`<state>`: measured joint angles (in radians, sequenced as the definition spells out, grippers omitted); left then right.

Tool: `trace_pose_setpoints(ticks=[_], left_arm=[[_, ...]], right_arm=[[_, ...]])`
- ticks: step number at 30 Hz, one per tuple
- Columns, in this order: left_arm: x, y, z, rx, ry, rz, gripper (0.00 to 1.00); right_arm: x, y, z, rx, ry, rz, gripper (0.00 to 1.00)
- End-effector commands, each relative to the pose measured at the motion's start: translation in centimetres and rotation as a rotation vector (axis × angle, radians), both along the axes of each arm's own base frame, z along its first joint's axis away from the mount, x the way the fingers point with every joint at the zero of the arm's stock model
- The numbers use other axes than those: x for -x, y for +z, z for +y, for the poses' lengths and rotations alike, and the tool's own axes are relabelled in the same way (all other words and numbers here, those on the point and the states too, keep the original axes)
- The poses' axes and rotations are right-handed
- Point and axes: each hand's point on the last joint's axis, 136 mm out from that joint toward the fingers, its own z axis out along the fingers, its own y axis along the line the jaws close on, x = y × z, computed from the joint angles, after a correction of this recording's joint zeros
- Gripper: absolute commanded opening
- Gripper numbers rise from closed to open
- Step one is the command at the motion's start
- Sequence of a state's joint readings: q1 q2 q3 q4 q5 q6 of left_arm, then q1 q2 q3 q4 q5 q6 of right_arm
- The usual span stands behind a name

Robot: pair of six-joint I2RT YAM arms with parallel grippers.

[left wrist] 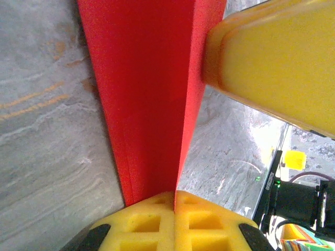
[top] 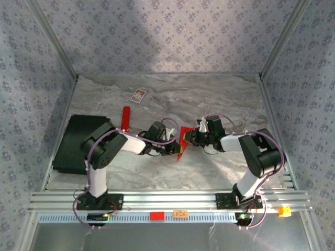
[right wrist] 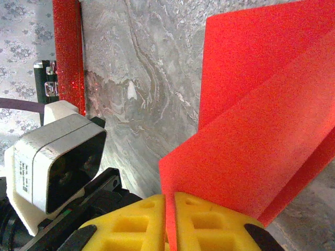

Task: Fold a paper plane with a square sheet of paper (pick it up from the middle)
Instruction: Fifth fold the wing at the center of the table.

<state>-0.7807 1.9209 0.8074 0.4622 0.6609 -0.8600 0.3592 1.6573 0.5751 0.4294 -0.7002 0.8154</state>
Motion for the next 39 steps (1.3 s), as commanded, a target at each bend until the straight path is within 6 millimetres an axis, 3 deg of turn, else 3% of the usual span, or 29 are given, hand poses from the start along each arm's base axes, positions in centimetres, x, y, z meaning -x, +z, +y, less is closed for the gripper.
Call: trace_pose_setpoints(ticks=[1, 39], left_arm=[[0.6, -2.2, 1.0, -0.054, 0.023, 0.064, 0.0], [0.6, -4.4, 2.0, -0.136, 0.068, 0.154, 0.0]], right_arm=[[-0.7, 0.4, 0.4, -0.032, 0.011, -0.007, 0.15], [-1.5, -2.4, -0.2, -0.005, -0.01, 0.063, 0.16]])
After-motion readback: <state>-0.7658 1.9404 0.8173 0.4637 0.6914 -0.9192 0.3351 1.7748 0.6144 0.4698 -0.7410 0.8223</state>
